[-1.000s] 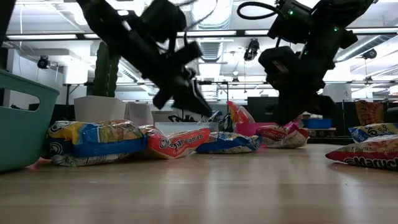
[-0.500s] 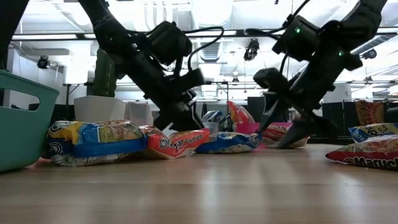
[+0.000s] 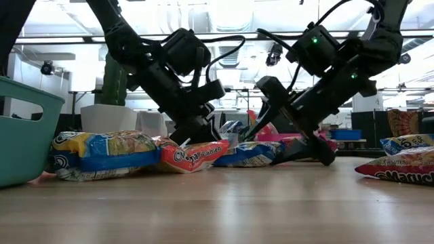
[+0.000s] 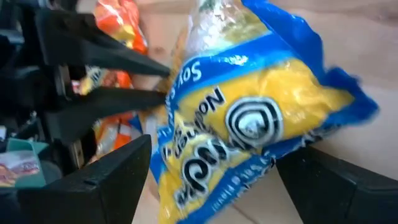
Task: Sort Maruchan noodles
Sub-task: Put the blue noodle pack into the white bin
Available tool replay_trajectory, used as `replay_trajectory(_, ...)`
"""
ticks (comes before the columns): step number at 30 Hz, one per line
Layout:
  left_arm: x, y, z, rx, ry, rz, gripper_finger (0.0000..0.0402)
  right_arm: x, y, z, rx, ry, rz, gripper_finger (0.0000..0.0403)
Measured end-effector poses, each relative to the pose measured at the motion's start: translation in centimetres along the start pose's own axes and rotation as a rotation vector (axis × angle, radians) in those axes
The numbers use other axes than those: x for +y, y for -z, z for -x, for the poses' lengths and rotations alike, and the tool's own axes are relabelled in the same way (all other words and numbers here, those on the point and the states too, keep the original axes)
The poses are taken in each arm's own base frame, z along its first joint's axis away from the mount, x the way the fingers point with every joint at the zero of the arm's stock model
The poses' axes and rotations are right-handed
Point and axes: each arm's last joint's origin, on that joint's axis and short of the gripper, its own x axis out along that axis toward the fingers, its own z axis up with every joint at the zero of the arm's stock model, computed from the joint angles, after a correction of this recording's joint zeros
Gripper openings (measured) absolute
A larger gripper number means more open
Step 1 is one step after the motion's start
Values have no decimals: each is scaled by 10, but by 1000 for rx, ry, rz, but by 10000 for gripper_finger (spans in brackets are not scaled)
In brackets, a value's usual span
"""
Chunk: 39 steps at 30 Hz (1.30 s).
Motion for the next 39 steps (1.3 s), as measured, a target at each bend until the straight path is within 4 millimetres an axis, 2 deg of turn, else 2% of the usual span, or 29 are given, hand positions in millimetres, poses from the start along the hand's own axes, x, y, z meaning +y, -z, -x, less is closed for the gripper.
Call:
replay_trajectory(3, 0, 0, 0, -4, 1, 1, 75, -1, -1, -4, -29, -22, -3, 311)
replay_trajectory(7, 0, 0, 0, -12, 16, 2, 75, 0, -2, -4, -58, -20, 4, 267)
replay_trajectory(18, -1, -1, 0, -20, 21, 5, 75, 0, -7, -5, -108, -12, 95, 84)
replay_trajectory(21, 1, -3, 6, -13, 24, 4, 75, 2, -9, -3, -113, -15, 126, 37)
replay_trajectory(23, 3, -5, 17, 7, 31, 0, 75, 5, -11, 0, -121, -33, 146, 18)
replay_trajectory(30, 21, -26, 74, -31, 11, -14, 75, 20, -18, 14, -153, -95, 188, 13)
replay_trajectory(34, 30, -33, 117, -71, -12, -20, 75, 28, -23, 23, -178, -129, 203, 13)
replay_trajectory(39, 39, -32, 173, -203, -66, -1, 75, 49, -35, 32, -216, -181, 250, 12)
